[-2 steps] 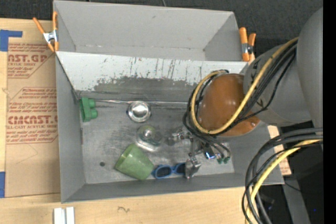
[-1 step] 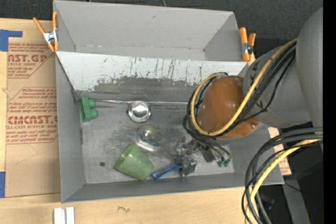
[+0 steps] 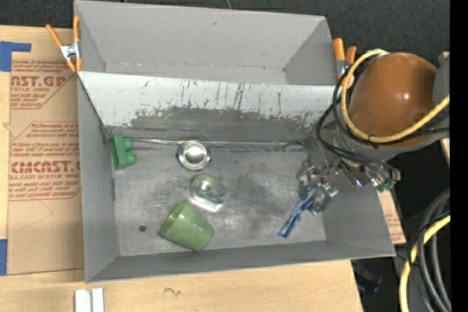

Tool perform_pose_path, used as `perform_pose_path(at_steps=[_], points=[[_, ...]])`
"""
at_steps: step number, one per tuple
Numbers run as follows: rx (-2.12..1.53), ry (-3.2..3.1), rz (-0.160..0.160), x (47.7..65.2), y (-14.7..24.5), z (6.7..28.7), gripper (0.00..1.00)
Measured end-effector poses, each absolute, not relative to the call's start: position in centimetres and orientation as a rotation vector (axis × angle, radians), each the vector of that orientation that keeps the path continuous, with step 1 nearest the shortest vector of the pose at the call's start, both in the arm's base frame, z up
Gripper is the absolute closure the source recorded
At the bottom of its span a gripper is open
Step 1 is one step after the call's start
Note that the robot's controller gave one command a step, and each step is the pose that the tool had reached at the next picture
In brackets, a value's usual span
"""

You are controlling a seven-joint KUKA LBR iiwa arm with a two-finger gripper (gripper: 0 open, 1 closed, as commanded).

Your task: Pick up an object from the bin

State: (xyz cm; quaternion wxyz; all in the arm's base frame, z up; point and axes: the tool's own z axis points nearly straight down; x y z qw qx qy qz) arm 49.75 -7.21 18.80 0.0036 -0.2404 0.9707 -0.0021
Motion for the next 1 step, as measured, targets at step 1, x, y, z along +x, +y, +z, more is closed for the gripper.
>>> perform_pose_path(at_steps=[1], points=[[-0.809, 3.028, -0.004, 50.00, -7.41, 23.56, 1.00]])
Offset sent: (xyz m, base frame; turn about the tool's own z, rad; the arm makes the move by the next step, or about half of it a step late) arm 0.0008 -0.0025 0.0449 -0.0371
